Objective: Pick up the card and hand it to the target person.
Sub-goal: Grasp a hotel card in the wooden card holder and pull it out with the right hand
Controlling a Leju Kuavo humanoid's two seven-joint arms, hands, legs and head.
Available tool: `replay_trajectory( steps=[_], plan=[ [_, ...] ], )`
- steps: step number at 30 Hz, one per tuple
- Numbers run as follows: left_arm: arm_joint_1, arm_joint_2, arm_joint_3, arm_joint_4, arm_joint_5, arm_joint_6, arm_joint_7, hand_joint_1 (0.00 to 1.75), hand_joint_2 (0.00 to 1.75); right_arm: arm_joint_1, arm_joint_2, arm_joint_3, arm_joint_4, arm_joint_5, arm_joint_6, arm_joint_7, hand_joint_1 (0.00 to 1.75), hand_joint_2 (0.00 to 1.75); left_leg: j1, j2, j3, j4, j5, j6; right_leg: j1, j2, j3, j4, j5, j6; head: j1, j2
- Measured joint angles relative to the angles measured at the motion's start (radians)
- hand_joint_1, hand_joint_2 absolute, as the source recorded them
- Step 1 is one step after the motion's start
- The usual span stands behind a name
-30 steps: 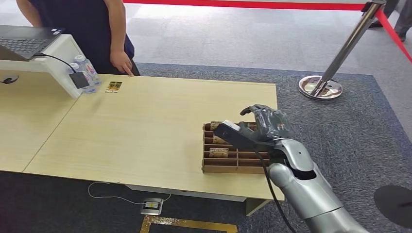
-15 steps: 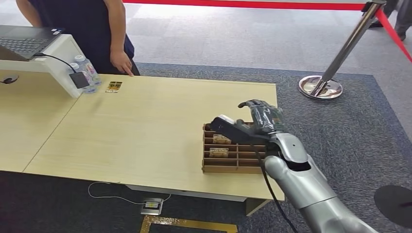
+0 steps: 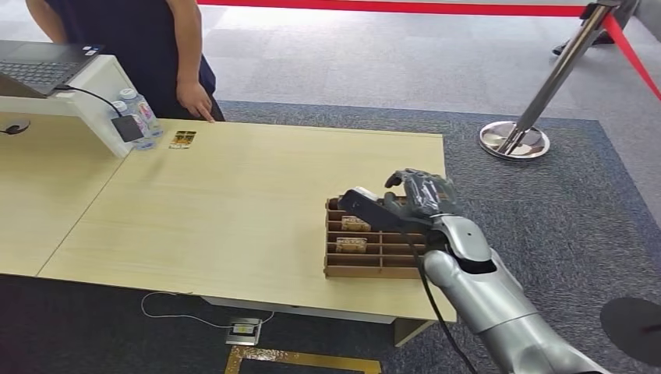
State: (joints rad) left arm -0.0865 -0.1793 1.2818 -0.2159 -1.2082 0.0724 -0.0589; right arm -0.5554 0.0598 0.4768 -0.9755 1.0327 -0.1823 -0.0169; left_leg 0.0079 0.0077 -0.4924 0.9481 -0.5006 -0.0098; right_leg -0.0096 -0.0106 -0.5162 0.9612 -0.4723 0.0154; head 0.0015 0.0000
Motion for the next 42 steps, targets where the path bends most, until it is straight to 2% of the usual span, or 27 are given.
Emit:
replay_trajectory(
  steps=[19,32,42],
  plan=[
    [0.001,0.000,0.000,0.000,-0.014,-0.006,-0.003,0.00,0.00,0.042,-0.036,0.000,-0.028,0.003,0.001,0.025,0.79,1.75,0.000,0.000,0.000,0.000,0.000,0.000,0.000,0.000,0.000,0.000,0.000,0.000,0.000,0.000],
    [0.001,0.001,-0.003,0.000,-0.022,-0.011,-0.003,0.00,0.00,0.042,-0.045,-0.002,-0.022,0.004,-0.005,0.029,0.87,1.75,0.000,0.000,0.000,0.000,0.000,0.000,0.000,0.000,0.000,0.000,0.000,0.000,0.000,0.000],
    [0.000,0.001,-0.004,0.000,-0.025,-0.011,0.001,0.00,0.00,0.039,-0.040,-0.010,-0.011,0.013,-0.011,0.029,0.86,1.75,0.000,0.000,0.000,0.000,0.000,0.000,0.000,0.000,0.000,0.000,0.000,0.000,0.000,0.000]
  ],
)
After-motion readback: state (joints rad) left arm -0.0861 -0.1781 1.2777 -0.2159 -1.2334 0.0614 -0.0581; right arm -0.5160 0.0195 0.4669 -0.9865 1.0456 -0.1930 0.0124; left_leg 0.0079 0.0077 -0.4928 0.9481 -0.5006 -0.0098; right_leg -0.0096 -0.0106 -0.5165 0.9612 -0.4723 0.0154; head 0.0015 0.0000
